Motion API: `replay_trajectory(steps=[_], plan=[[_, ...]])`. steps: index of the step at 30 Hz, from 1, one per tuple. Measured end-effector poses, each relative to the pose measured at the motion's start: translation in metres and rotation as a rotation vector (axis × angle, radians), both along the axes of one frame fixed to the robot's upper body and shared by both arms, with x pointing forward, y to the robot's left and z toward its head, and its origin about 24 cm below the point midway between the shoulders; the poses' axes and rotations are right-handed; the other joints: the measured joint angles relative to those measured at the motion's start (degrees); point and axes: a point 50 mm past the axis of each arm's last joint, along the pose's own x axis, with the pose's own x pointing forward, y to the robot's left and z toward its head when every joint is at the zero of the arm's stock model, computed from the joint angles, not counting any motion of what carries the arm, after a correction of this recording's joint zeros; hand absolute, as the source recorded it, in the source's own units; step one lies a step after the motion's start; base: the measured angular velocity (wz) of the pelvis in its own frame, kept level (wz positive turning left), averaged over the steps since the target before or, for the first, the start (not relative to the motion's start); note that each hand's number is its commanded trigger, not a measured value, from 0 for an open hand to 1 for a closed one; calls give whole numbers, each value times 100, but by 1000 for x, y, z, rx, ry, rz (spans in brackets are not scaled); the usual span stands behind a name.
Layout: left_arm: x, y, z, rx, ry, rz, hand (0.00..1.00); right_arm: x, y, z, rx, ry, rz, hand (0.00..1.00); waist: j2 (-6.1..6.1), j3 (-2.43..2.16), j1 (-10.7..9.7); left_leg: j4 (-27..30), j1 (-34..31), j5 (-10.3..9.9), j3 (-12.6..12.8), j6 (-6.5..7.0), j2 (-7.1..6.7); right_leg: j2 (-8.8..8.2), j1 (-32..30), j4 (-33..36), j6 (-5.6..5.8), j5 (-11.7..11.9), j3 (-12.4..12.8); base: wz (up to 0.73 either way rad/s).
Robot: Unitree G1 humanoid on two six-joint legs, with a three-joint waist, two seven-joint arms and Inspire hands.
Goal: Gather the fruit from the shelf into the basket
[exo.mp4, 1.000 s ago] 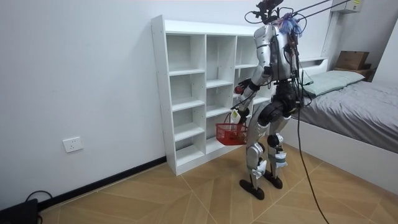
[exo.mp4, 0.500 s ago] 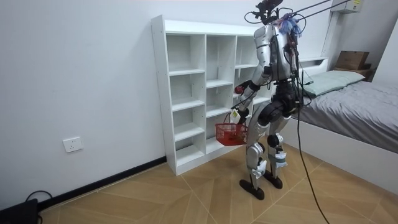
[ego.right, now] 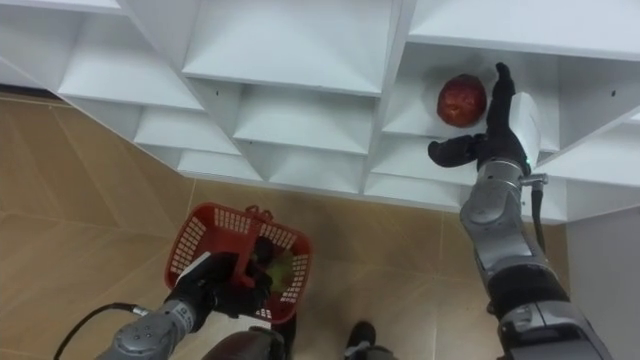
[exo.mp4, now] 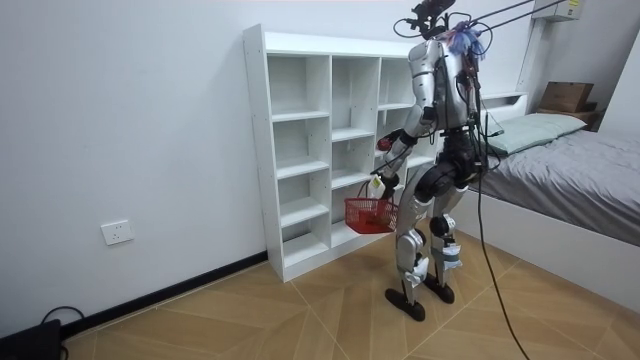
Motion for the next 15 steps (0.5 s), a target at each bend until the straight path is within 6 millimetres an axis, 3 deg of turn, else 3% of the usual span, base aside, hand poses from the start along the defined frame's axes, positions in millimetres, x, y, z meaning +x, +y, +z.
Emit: replay_trajectory(steps=[15], plan=[[-1,-1,-5,12,27,-9,100,4,5,3,-7,3,27,0,6,-2,14,2,14,0,2,0,4,-1,11,8,-6,3,-4,0]])
